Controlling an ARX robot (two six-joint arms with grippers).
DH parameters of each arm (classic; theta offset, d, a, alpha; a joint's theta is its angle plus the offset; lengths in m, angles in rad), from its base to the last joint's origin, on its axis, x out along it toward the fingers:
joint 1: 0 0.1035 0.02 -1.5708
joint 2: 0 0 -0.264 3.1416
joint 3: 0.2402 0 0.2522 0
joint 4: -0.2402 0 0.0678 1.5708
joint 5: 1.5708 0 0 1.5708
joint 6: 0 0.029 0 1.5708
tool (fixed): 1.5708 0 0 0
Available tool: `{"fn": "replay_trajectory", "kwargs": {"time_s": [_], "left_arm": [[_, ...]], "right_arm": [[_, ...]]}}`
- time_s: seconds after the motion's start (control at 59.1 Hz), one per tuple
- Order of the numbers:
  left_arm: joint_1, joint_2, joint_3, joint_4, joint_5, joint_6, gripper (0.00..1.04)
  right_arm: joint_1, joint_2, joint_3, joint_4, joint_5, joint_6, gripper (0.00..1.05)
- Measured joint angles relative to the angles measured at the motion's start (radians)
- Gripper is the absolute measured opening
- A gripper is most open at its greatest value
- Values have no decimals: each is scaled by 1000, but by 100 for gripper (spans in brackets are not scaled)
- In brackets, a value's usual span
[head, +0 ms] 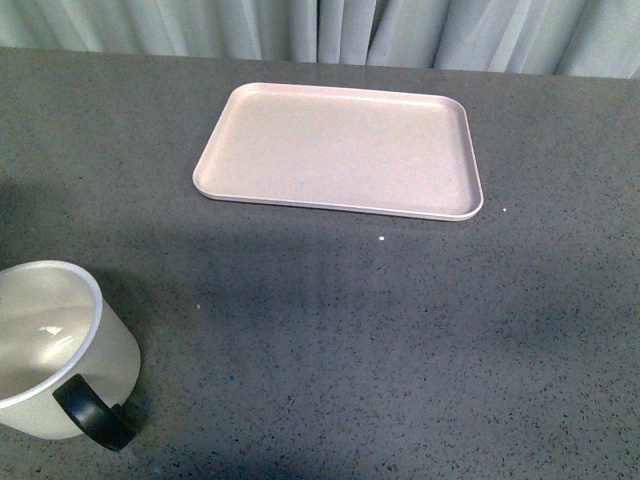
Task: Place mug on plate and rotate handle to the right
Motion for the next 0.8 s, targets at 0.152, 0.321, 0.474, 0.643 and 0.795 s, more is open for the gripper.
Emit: {"fn": "replay_trajectory", "kwargs": {"time_s": [0.152,0.321,0.474,0.643,0.795], "left_arm": [[-21,2,0,10,0,12,45],[-47,3,0,10,2,15,22],[-66,2,2,-2,25,0,2],[-91,0,22,-48,49,-24,2],[-126,-14,78,-110,78,-61,2]], "right_arm": [[0,0,0,0,0,0,95],[0,0,0,0,0,0,95],[0,0,0,0,0,0,95],[0,0,0,0,0,0,95],[0,0,0,0,0,0,95]]}}
